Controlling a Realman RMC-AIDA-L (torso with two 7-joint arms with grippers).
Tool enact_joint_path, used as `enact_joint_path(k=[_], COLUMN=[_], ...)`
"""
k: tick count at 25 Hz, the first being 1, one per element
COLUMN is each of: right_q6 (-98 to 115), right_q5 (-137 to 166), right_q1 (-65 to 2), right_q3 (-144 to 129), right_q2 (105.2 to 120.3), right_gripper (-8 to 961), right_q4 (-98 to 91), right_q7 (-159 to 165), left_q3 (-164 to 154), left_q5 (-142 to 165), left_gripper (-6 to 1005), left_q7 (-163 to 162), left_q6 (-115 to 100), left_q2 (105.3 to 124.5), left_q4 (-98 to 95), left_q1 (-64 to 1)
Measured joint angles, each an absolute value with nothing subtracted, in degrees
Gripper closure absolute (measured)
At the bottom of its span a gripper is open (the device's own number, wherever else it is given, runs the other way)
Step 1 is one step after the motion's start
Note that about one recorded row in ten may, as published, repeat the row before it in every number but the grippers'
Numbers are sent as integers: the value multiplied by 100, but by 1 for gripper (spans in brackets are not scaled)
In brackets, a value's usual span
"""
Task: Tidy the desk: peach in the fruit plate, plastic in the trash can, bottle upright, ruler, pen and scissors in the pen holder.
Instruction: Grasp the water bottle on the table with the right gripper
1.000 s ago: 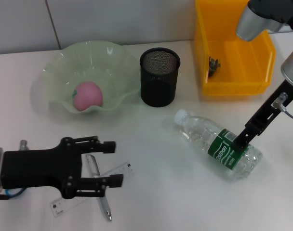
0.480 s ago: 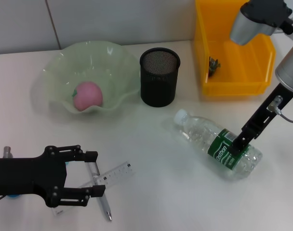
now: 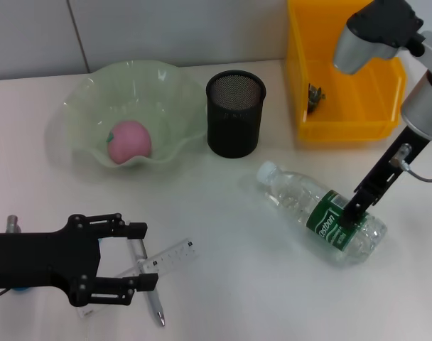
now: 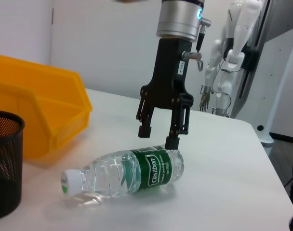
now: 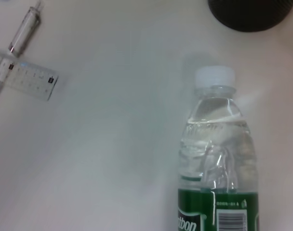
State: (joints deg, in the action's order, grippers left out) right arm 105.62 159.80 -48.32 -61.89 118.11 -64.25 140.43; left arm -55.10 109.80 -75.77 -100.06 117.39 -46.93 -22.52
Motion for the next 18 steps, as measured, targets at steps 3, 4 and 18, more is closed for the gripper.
enact_joint_path(k=[3, 4, 18], right_q6=[10419, 10373, 9969], right_q5=[15991, 15993, 16112], right_q1=[-4930, -4954, -5102], right_q3=[-6192, -6212, -6407], right_q2=[11811, 11812, 11825], right_gripper=[169, 169, 169], right_q4=[-6184, -6115, -5787], right_q7=[14025, 14023, 14024], left_q3=[-5471, -5458, -5291], left_q5=[10972, 10971, 10914], left_gripper=[276, 277, 282], left_q7=[-7576, -7576, -7576], left_q6=[-10040, -10061, -10229], left_q2=[11755, 11759, 11785], left_q4=[-4694, -4694, -4694], left_q1=[-2268, -2272, -2319])
